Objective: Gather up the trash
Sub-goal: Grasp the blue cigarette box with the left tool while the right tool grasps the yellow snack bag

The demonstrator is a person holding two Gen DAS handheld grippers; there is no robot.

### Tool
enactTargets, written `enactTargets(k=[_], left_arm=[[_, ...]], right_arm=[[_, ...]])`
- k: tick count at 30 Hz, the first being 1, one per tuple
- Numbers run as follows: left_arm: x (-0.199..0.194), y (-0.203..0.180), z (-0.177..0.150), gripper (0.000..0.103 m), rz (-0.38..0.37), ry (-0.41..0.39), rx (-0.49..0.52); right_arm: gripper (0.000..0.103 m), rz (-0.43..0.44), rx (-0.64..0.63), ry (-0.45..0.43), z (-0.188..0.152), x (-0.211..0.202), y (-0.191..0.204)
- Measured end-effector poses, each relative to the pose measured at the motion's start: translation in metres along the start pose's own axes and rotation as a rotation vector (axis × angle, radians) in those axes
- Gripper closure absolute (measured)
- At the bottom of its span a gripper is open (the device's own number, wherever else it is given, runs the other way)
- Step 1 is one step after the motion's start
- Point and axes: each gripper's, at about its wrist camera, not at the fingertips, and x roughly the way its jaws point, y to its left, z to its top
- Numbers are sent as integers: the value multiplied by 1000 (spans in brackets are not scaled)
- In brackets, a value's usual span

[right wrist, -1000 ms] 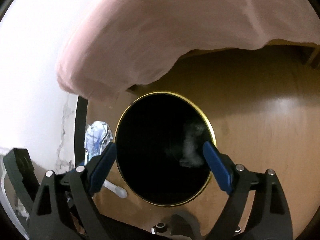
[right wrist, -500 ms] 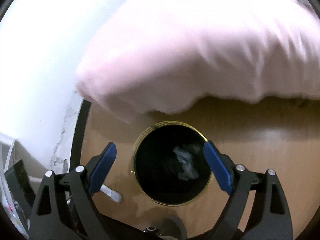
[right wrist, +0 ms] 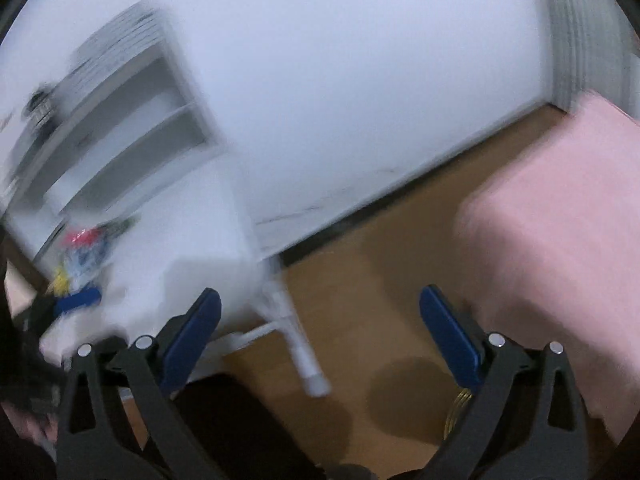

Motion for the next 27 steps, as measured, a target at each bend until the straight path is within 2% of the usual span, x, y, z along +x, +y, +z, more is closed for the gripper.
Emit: enactTargets(k=[3, 7, 9, 12, 14, 16, 18, 21, 23, 24, 26, 27], left_arm=[[-33, 87, -4, 6, 113, 15, -117], [-73, 173, -33, 6, 271, -5, -255], [-85, 212, -55, 6, 309, 11, -331], [-95, 256, -87, 7, 342, 41, -421], [-103, 276, -110, 6, 352, 53, -457], [-107, 284, -125, 6, 355, 59, -474], [-107, 303, -136, 6, 343, 70, -478], [-106, 311, -141, 6, 311, 84, -441], [-111, 310, -146, 7, 302, 88, -408], [-107, 310, -145, 7, 296, 90, -385], [-98, 316, -145, 6, 283, 92, -356], [-92, 315, -142, 6, 273, 95, -340]], right_arm=[[7, 124, -153, 31, 7, 27, 91], [7, 303, -310, 87, 15, 59, 200], [7, 399, -404, 124, 18, 71, 253], [11, 450, -522, 182, 19, 95, 327], [23, 467, -572, 221, 25, 116, 362], [29, 447, -608, 247, 27, 135, 387], [38, 406, -634, 282, 30, 158, 402], [47, 361, -645, 324, 30, 183, 414], [60, 349, -651, 341, 25, 193, 424], [62, 336, -658, 338, 24, 196, 428], [88, 320, -656, 343, 24, 198, 430], [91, 340, -636, 341, 25, 194, 429]])
